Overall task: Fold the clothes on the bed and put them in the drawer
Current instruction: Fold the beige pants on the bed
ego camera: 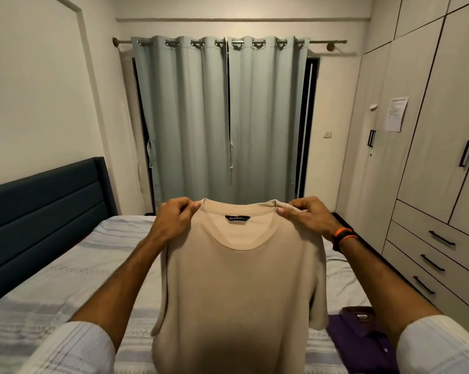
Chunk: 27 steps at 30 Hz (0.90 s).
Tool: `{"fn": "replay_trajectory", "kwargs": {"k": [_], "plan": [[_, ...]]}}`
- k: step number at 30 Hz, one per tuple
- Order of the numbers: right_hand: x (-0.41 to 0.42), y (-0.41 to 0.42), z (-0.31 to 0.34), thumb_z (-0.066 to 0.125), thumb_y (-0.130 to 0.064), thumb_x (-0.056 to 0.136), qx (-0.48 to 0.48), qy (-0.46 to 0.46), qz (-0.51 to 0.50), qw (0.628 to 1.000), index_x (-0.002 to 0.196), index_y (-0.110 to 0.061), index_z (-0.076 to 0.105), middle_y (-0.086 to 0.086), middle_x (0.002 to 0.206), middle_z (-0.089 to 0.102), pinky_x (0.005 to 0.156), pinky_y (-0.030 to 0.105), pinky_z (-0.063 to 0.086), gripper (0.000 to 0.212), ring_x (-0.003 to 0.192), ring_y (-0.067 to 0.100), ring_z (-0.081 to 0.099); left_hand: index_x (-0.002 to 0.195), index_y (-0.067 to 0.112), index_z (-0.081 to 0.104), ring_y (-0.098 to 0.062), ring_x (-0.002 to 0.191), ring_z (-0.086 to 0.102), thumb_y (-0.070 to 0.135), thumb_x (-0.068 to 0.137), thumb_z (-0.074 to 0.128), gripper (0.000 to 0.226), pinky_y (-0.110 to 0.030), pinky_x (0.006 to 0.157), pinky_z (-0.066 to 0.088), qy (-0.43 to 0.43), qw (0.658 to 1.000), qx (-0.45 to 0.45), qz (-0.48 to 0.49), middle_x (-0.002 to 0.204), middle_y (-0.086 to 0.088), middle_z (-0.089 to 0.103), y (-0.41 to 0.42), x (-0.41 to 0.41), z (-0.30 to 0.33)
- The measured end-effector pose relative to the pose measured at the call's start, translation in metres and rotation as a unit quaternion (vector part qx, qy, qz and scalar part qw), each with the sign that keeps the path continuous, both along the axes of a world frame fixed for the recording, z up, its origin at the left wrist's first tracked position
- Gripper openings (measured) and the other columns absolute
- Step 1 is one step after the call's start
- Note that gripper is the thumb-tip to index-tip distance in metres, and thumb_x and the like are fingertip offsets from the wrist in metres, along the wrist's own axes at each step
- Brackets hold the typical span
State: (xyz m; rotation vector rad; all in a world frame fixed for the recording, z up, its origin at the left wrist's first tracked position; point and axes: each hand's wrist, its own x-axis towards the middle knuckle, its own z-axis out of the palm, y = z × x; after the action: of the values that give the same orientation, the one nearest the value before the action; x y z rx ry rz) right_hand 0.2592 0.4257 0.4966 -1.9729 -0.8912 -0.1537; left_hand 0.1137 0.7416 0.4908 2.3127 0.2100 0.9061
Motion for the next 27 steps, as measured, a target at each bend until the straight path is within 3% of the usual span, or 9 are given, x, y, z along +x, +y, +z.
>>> {"fn": "replay_trajectory", "kwargs": {"k": [4,8,10,12,15,18,21,24,27], "plan": [[-0.013,-0.008,0.001,0.079,-0.031,0.080,0.083,0.048,0.037,0.995,0.078,-0.013,0.076,-0.006,0.064,0.062,0.057,0.020,0.041,0.019,0.061,0.006,0.052,0.082,0.007,0.071,-0.013,0.066,0.056,0.033,0.096,0.058,0.033,-0.029,0.066,0.046,-0.011,0.993,-0.094,-0.075,0.074,-0.012,0.067,-0.005,-0.010,-0.002],[-0.014,-0.025,0.005,0.084,-0.027,0.068,0.146,0.177,0.141,0.963,0.078,-0.005,0.074,0.006,0.072,0.068,0.060,0.025,0.052,0.026,0.064,0.014,0.062,0.096,-0.010,0.067,-0.020,0.075,0.056,0.026,0.097,0.055,0.038,-0.028,0.068,0.046,0.039,0.943,-0.282,-0.173,0.084,-0.014,0.065,-0.011,-0.024,0.006],[-0.013,-0.020,0.002,0.085,-0.031,0.068,0.132,0.198,0.109,0.965,0.076,-0.009,0.075,0.004,0.070,0.068,0.058,0.025,0.051,0.025,0.062,0.013,0.062,0.088,-0.006,0.069,-0.018,0.068,0.055,0.030,0.096,0.059,0.039,-0.026,0.063,0.046,0.057,0.937,-0.319,-0.132,0.076,-0.010,0.064,-0.012,-0.020,0.003],[-0.009,0.000,-0.006,0.086,-0.033,0.071,0.051,0.109,-0.047,0.992,0.067,-0.014,0.073,-0.001,0.060,0.063,0.052,0.017,0.041,0.024,0.054,0.009,0.053,0.066,0.001,0.064,-0.021,0.062,0.051,0.040,0.094,0.062,0.047,-0.029,0.060,0.041,0.067,0.969,-0.238,-0.002,0.062,-0.007,0.055,-0.014,-0.007,-0.005],[-0.016,0.043,-0.019,0.084,-0.042,0.071,-0.009,0.008,-0.196,0.980,0.057,-0.022,0.067,-0.008,0.053,0.058,0.049,0.019,0.034,0.030,0.056,0.010,0.054,0.049,0.009,0.044,-0.033,0.063,0.053,0.041,0.092,0.060,0.056,-0.034,0.061,0.040,0.081,0.977,-0.135,0.145,0.051,-0.009,0.049,-0.041,0.007,-0.015],[-0.032,0.078,-0.025,0.077,-0.049,0.075,0.015,0.002,-0.201,0.980,0.061,-0.017,0.071,-0.005,0.055,0.062,0.061,0.025,0.041,0.036,0.066,0.017,0.061,0.047,0.011,0.043,-0.039,0.075,0.060,0.040,0.093,0.058,0.057,-0.035,0.065,0.044,0.057,0.983,-0.108,0.140,0.066,-0.020,0.063,-0.080,0.017,-0.020],[-0.047,0.098,-0.029,0.072,-0.050,0.079,0.010,-0.008,-0.183,0.983,0.066,-0.013,0.074,0.001,0.060,0.068,0.061,0.027,0.044,0.039,0.065,0.018,0.063,0.049,0.011,0.049,-0.036,0.074,0.062,0.036,0.094,0.058,0.053,-0.034,0.062,0.042,0.035,0.987,-0.107,0.112,0.067,-0.014,0.065,-0.106,0.022,-0.029],[-0.051,0.101,-0.032,0.072,-0.042,0.081,0.010,-0.012,-0.145,0.989,0.068,-0.011,0.075,0.001,0.059,0.067,0.057,0.024,0.044,0.034,0.061,0.016,0.059,0.068,0.006,0.068,-0.034,0.078,0.064,0.036,0.095,0.057,0.042,-0.035,0.067,0.046,0.029,0.986,-0.118,0.113,0.076,-0.016,0.071,-0.115,0.025,-0.036],[-0.053,0.096,-0.038,0.067,-0.034,0.087,-0.002,-0.022,-0.108,0.994,0.071,-0.010,0.076,0.004,0.062,0.068,0.059,0.025,0.046,0.030,0.063,0.020,0.060,0.080,0.007,0.074,-0.027,0.077,0.066,0.036,0.097,0.056,0.038,-0.037,0.074,0.056,0.027,0.981,-0.154,0.113,0.082,-0.012,0.073,-0.120,0.024,-0.038]]}}
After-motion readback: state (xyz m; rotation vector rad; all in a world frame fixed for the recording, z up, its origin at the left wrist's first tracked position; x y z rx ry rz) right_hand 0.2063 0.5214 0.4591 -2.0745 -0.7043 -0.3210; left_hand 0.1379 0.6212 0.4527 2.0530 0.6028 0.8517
